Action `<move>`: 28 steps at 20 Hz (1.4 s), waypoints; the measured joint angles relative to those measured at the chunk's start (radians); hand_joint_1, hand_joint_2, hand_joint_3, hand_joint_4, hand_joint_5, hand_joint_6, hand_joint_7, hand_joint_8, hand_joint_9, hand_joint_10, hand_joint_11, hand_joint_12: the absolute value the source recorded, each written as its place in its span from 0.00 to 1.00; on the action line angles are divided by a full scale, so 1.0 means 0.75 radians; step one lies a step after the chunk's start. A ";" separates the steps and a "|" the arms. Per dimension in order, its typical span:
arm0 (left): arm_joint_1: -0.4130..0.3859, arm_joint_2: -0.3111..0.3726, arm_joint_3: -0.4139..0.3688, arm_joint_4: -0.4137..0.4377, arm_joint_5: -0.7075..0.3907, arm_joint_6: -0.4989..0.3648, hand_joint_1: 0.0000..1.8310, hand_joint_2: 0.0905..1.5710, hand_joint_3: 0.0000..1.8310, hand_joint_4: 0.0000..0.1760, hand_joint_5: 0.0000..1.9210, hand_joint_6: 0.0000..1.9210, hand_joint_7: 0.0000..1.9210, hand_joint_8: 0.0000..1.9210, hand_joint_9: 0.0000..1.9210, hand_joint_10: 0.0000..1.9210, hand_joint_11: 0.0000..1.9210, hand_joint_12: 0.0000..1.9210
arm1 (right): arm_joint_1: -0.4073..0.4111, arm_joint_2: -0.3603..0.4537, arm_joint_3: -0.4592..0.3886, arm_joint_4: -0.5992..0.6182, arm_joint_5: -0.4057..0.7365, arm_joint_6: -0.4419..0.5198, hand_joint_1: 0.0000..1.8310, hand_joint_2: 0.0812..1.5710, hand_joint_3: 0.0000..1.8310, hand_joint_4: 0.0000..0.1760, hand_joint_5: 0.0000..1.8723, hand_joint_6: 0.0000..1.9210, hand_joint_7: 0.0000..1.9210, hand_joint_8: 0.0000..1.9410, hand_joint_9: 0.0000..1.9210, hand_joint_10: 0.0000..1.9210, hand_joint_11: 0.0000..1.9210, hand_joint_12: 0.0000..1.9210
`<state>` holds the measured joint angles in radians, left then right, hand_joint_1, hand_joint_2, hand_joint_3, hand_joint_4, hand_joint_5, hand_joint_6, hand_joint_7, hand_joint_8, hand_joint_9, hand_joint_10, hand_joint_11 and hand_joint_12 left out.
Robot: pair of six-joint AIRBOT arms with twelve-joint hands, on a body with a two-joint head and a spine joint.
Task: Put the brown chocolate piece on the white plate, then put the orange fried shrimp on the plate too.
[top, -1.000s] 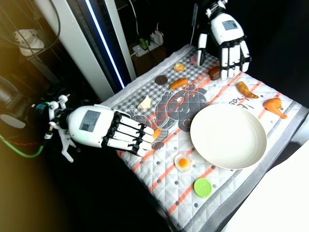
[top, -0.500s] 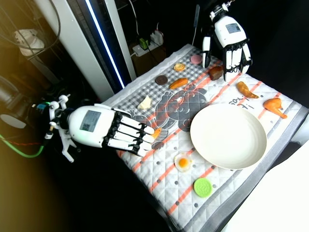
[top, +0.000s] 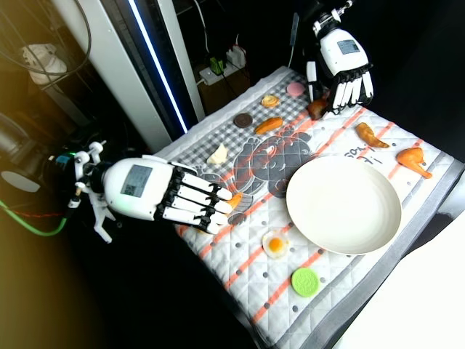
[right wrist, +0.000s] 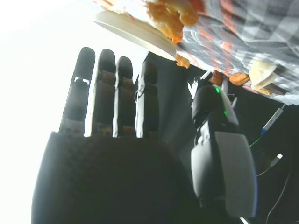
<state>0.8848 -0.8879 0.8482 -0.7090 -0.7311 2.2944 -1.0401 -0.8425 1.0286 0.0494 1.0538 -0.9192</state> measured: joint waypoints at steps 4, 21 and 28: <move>-0.115 -0.028 0.069 0.030 -0.012 -0.060 0.63 0.65 0.00 0.00 0.59 0.37 0.45 0.90 0.38 0.99 0.16 1.00 | -0.012 0.000 -0.001 0.001 0.003 0.001 0.18 0.81 0.00 0.24 0.23 0.00 0.19 0.00 0.20 0.00 0.04 0.46; -0.507 -0.434 0.547 0.002 0.315 -0.064 0.46 0.55 0.00 0.82 0.19 0.00 0.19 0.00 0.18 0.00 0.00 0.48 | 0.005 -0.045 0.041 -0.003 0.005 0.001 0.23 0.81 0.00 0.12 0.24 0.00 0.20 0.00 0.19 0.00 0.02 0.48; -0.330 -0.286 0.337 0.208 0.152 -0.533 0.50 0.57 0.00 0.91 0.10 0.00 0.09 0.00 0.09 0.00 0.00 0.33 | 0.037 -0.112 0.082 0.019 -0.009 0.000 0.35 0.80 0.00 0.36 0.27 0.00 0.24 0.00 0.24 0.00 0.02 0.54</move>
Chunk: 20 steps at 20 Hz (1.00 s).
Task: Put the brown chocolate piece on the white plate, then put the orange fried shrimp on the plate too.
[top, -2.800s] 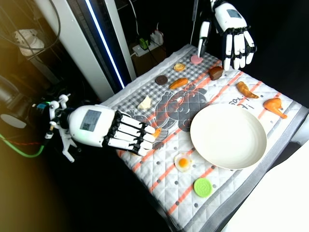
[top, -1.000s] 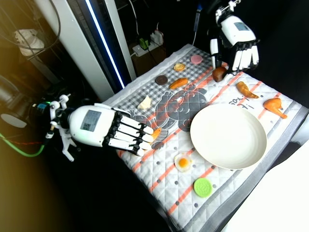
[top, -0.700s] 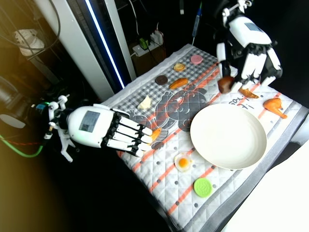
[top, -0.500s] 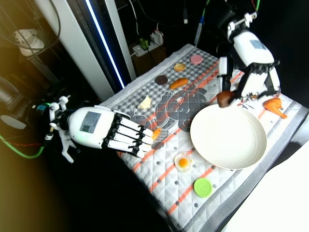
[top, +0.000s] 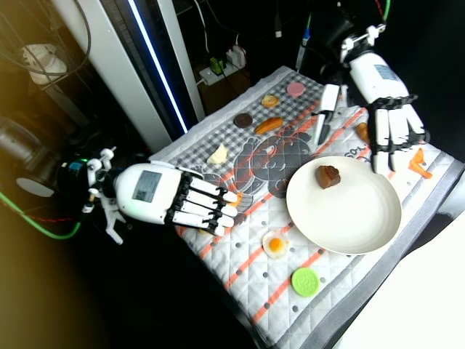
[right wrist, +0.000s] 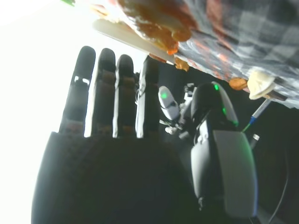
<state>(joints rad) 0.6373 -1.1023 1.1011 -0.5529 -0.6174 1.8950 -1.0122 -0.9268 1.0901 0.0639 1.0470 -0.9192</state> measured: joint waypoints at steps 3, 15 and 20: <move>0.130 0.089 -0.007 0.211 -0.165 -0.607 0.51 0.56 0.00 1.00 0.07 0.00 0.07 0.00 0.05 0.00 0.00 0.19 | 0.014 -0.028 0.033 0.035 -0.023 -0.001 0.47 0.77 0.00 0.21 0.30 0.00 0.29 0.00 0.28 0.00 0.09 0.47; 0.297 0.321 -0.233 0.407 -0.508 -0.785 0.46 0.57 0.00 0.62 0.11 0.00 0.10 0.00 0.09 0.00 0.00 0.32 | 0.091 -0.123 0.109 0.071 -0.105 -0.008 0.74 0.68 0.00 0.00 0.52 0.44 0.53 0.50 0.48 0.62 0.38 0.75; 0.300 0.321 -0.233 0.404 -0.517 -0.787 0.46 0.57 0.00 0.72 0.13 0.00 0.12 0.00 0.10 0.00 0.00 0.35 | 0.100 -0.125 0.109 0.067 -0.108 -0.004 0.75 0.69 0.00 0.00 0.50 0.48 0.49 0.53 0.49 0.67 0.45 0.77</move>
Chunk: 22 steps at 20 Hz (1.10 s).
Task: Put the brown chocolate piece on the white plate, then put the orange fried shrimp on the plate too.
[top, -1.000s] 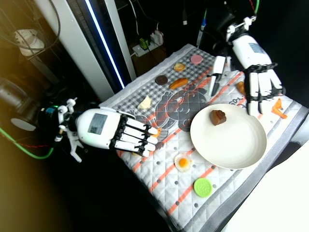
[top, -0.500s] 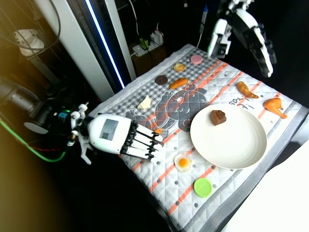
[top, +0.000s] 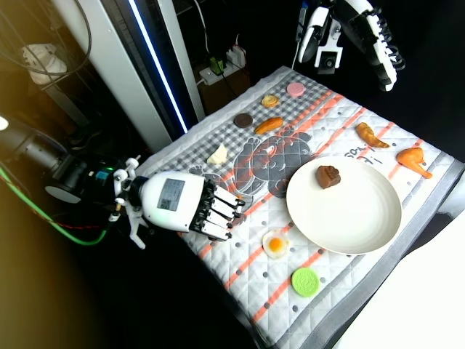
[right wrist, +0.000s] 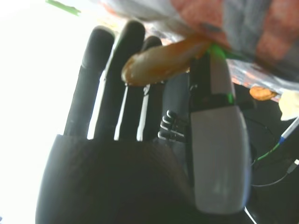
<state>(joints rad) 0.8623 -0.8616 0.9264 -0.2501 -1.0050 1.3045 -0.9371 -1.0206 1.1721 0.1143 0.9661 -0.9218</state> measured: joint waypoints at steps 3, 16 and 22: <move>0.014 0.000 0.000 -0.017 -0.002 -0.003 0.47 0.57 0.00 0.57 0.14 0.00 0.12 0.00 0.11 0.00 0.00 0.38 | 0.019 0.000 0.000 -0.004 -0.011 -0.005 0.75 0.69 0.00 0.00 0.49 0.53 0.51 0.50 0.51 0.61 0.44 0.71; 0.022 -0.001 0.000 -0.028 -0.019 -0.025 0.46 0.58 0.00 0.60 0.15 0.00 0.14 0.00 0.12 0.00 0.00 0.35 | 0.019 -0.005 -0.001 -0.007 -0.010 -0.025 0.61 0.61 0.00 0.00 0.46 0.00 0.44 0.24 0.37 0.48 0.28 0.73; 0.033 -0.001 0.000 -0.036 -0.034 -0.037 0.44 0.58 0.00 0.63 0.16 0.00 0.15 0.00 0.13 0.00 0.00 0.35 | 0.019 -0.009 0.002 -0.003 -0.020 -0.032 0.64 0.61 0.00 0.00 0.47 0.00 0.47 0.17 0.39 0.50 0.33 0.73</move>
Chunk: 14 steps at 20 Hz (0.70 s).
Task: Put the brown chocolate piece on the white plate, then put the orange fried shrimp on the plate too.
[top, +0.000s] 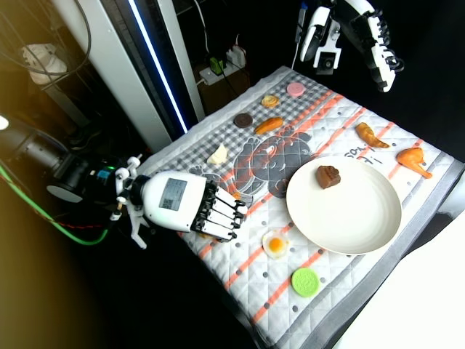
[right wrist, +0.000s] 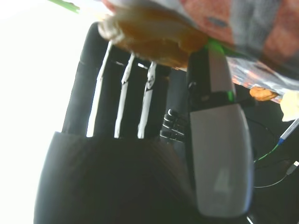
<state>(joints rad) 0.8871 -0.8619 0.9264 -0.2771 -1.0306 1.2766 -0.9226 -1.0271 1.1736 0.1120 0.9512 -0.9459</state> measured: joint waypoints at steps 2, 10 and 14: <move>0.000 0.001 0.000 0.001 -0.001 -0.001 0.45 0.58 0.00 0.64 0.15 0.00 0.15 0.00 0.12 0.00 0.00 0.35 | 0.005 -0.013 0.014 0.002 -0.011 0.001 0.63 0.62 0.00 0.00 0.48 0.00 0.49 0.14 0.40 0.49 0.33 0.73; 0.004 0.000 0.000 0.000 -0.009 -0.004 0.44 0.58 0.00 0.63 0.16 0.00 0.16 0.00 0.15 0.00 0.00 0.41 | 0.037 -0.021 0.020 0.001 -0.030 -0.002 0.69 0.69 0.00 0.00 0.50 0.49 0.55 0.55 0.53 0.69 0.51 0.83; 0.020 0.001 0.000 -0.010 -0.019 -0.007 0.46 0.58 0.00 0.60 0.16 0.00 0.16 0.00 0.15 0.00 0.00 0.39 | 0.139 -0.010 0.011 -0.089 -0.096 -0.027 0.67 0.70 0.00 0.00 0.48 0.54 0.54 0.56 0.48 0.81 0.47 0.96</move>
<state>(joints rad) 0.9024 -0.8616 0.9264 -0.2848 -1.0447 1.2713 -0.8185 -1.0344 1.1816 0.0452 0.8791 -0.9665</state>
